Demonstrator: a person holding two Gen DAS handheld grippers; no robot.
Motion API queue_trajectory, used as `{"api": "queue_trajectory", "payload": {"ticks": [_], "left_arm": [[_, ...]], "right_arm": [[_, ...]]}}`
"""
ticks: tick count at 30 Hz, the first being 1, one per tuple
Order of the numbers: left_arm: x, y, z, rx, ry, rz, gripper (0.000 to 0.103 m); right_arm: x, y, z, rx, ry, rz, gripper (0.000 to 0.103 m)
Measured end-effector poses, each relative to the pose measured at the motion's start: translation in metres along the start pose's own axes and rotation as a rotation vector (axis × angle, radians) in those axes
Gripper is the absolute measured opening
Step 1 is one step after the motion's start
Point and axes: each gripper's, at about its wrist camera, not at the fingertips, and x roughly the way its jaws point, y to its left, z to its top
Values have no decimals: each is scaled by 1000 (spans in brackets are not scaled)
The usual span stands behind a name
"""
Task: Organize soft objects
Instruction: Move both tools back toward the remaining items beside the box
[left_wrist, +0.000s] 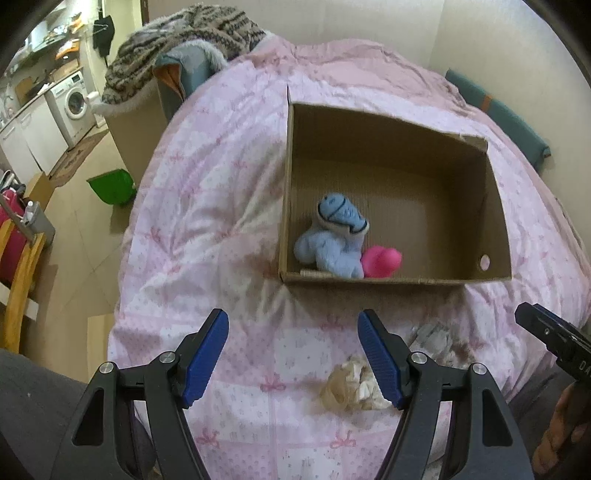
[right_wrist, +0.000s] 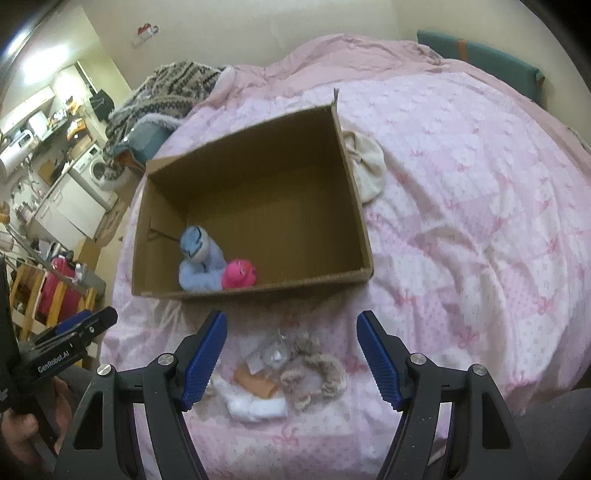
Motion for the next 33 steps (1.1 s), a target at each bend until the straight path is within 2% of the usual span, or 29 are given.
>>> {"api": "queue_trajectory", "payload": {"ticks": [11,17,22,26,27,30,33], "left_arm": [[21,2,-5,-21,102,-10,70],[23,18,0,-95,103,-3,70],[41,31,-4,-164,203,-33,70],[56,21,-13,-148,291,-96,69],[61,15,-16,-137,320,-121,66],[73,3,-26,-106,388,-154,43],[80,-4,-34,-98,433,-185,42]], "right_arm": [[22,-4,-6,25,110,-9,77],[27,-11,-6,58,131,-16,77],[31,-17,-4,97,143,-20,77],[36,-19,-4,108,158,-28,77],[37,-19,-4,109,162,-31,77],[40,-19,-5,116,170,-29,77],[41,-19,-5,115,174,-33,77]]}}
